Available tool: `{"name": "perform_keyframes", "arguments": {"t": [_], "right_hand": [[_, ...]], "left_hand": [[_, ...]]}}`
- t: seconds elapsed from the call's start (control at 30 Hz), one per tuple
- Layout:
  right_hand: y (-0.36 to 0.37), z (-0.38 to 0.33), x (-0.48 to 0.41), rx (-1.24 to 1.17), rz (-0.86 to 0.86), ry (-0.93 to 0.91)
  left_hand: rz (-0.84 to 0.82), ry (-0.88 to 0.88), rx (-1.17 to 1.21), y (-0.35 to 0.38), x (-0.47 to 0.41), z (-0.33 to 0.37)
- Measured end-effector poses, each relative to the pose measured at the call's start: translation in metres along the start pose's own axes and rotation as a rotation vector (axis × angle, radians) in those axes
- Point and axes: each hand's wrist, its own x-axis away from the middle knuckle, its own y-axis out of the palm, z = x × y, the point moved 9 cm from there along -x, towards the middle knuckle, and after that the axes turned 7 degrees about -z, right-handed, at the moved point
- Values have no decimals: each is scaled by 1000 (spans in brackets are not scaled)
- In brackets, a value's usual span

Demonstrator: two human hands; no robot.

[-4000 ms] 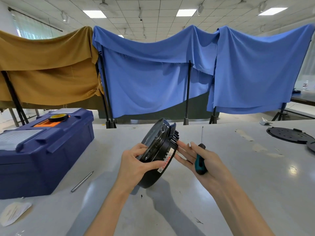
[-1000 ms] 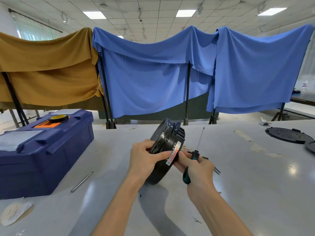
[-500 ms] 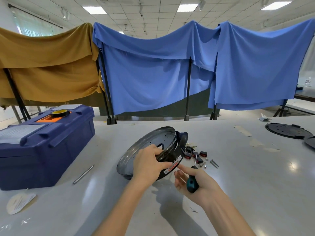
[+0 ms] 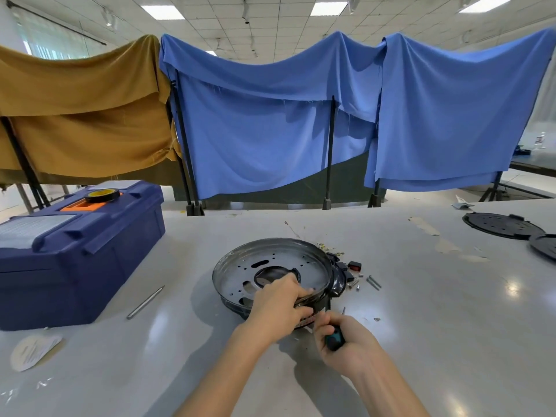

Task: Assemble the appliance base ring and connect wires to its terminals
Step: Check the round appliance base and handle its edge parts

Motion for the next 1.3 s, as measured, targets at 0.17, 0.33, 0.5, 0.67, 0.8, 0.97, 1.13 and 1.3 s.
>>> {"name": "perform_keyframes", "arguments": {"t": [0.17,0.33,0.5,0.67,0.8,0.97,1.13,1.3], "right_hand": [[0,3,-3,-31,11,14],[3,7,-4,-61,0,40],[2,4,0,-82,13,28],[-1,3,0,-87,24,27],[2,4,1,-83,27,36],[4,4,7,-196,14,64],[6,-2,17,-361,-15,55],[-2,-31,12,-233,4,-65]], "left_hand": [[-63,26,5,1,0,-1],[-60,51,2,3,5,-3],[-52,75,7,3,3,-3],[-35,79,10,3,-1,-3],[-40,61,11,4,-3,-4],[-52,51,12,5,-3,-5],[-50,48,0,7,-2,-2],[-57,57,22,7,-2,-1]]}}
